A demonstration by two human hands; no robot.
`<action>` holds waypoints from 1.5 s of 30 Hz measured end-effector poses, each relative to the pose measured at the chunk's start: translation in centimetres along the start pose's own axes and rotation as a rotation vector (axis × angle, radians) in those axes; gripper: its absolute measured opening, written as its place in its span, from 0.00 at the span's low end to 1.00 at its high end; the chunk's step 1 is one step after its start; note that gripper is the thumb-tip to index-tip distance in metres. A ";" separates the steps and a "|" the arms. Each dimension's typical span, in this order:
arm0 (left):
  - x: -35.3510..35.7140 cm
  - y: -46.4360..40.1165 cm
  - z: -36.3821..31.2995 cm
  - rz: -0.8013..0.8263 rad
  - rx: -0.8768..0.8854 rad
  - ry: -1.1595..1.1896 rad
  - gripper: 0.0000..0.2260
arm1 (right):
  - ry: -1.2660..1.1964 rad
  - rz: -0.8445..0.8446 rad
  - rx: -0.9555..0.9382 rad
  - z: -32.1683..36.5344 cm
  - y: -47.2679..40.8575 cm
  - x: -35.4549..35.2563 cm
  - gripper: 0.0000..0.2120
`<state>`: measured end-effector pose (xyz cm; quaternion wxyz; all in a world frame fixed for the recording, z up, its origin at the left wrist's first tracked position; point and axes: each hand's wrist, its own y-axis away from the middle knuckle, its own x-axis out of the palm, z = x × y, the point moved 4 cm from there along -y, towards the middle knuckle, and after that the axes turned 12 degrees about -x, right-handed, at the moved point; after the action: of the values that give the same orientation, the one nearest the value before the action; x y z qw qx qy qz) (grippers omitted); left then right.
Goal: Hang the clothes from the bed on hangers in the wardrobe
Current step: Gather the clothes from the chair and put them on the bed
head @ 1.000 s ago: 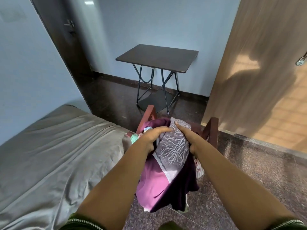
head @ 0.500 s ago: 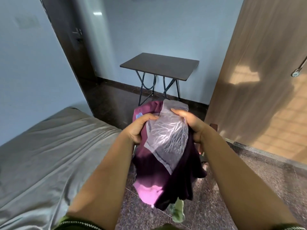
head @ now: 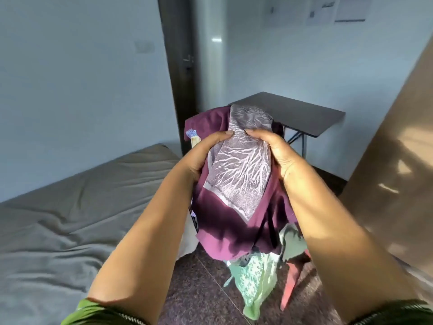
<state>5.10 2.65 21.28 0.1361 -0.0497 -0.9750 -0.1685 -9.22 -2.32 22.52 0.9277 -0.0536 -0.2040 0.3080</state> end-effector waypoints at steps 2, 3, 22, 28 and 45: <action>-1.4 2.1 -0.2 -0.066 0.019 0.016 0.15 | -0.016 0.072 0.032 -0.6 -0.6 2.1 0.09; -2.2 3.2 -0.3 -0.093 0.034 0.021 0.15 | -0.016 0.107 0.053 -0.9 -0.9 3.2 0.10; -34.9 6.1 -0.1 -0.562 0.015 0.111 0.10 | 0.162 0.319 0.437 -23.3 -20.9 23.0 0.09; -43.4 2.3 1.0 -0.508 -0.068 0.217 0.14 | 0.319 0.300 0.461 -29.5 -26.9 24.9 0.08; -58.0 -15.0 -1.2 -0.528 -0.016 0.332 0.29 | 0.585 0.276 0.424 -36.2 -46.4 21.3 0.30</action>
<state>58.87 -14.81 1.30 0.2444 0.2323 -0.9174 -0.2113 46.65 -26.07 7.31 0.8870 0.0268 0.1465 0.4370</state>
